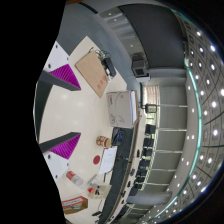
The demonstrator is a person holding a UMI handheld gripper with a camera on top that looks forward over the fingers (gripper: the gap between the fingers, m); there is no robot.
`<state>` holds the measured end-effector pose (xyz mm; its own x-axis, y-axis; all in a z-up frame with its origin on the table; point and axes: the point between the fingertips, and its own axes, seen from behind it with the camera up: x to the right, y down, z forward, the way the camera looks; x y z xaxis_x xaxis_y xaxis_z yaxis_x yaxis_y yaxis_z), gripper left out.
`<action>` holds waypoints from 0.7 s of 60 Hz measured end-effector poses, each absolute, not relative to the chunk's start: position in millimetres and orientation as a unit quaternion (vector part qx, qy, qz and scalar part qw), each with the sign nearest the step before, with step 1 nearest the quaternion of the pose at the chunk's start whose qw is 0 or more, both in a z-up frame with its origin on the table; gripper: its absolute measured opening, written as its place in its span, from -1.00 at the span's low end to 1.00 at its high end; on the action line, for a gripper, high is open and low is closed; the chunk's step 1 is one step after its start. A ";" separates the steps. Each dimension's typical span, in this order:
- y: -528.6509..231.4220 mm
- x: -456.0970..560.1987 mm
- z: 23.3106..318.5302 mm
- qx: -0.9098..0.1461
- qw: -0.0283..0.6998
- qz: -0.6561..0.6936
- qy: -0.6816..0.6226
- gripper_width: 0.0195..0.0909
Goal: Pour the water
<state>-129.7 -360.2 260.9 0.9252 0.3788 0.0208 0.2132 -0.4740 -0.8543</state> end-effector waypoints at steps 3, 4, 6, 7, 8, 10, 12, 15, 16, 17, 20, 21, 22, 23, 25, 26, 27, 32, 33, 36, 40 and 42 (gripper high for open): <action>-359.0 -125.7 262.8 -0.855 0.486 0.082 -0.164 0.86; -357.9 -124.4 262.7 -0.855 0.487 0.079 -0.160 0.86; -354.1 -121.5 261.5 -0.854 0.492 0.075 -0.153 0.86; -352.2 -119.9 259.7 -0.854 0.493 0.072 -0.149 0.86; -349.9 -117.6 258.1 -0.854 0.494 0.070 -0.146 0.86; -345.1 -114.0 252.6 -0.856 0.495 0.065 -0.138 0.86; -342.1 -109.7 246.5 -0.858 0.494 0.062 -0.129 0.86; -338.7 -100.1 236.8 -0.860 0.494 0.057 -0.116 0.86; -337.8 -96.3 233.7 -0.861 0.494 0.055 -0.111 0.86; -337.3 -92.0 230.3 -0.861 0.494 0.053 -0.107 0.86; -335.0 -78.1 221.5 -0.862 0.496 0.045 -0.096 0.86; -334.1 -73.2 217.8 -0.862 0.497 0.042 -0.093 0.86; -333.4 -66.8 215.9 -0.862 0.498 0.038 -0.089 0.86; -332.6 -60.5 212.6 -0.862 0.499 0.035 -0.086 0.86; -331.6 -47.3 205.2 -0.862 0.499 0.027 -0.080 0.86; -331.0 -39.7 203.1 -0.863 0.499 0.023 -0.077 0.86; -330.2 -32.7 199.3 -0.863 0.500 0.019 -0.074 0.86; -325.2 5.9 188.4 -0.863 0.502 -0.003 -0.057 0.86; -323.6 14.0 186.4 -0.862 0.503 -0.007 -0.053 0.86; -317.8 37.5 179.9 -0.861 0.506 -0.017 -0.041 0.86; -304.9 69.8 169.0 -0.861 0.507 -0.029 -0.024 0.86; -297.3 84.8 162.3 -0.860 0.509 -0.035 -0.016 0.86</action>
<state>84.8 -297.3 162.3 0.9969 -0.0080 0.0777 0.0643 -0.4819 -0.8739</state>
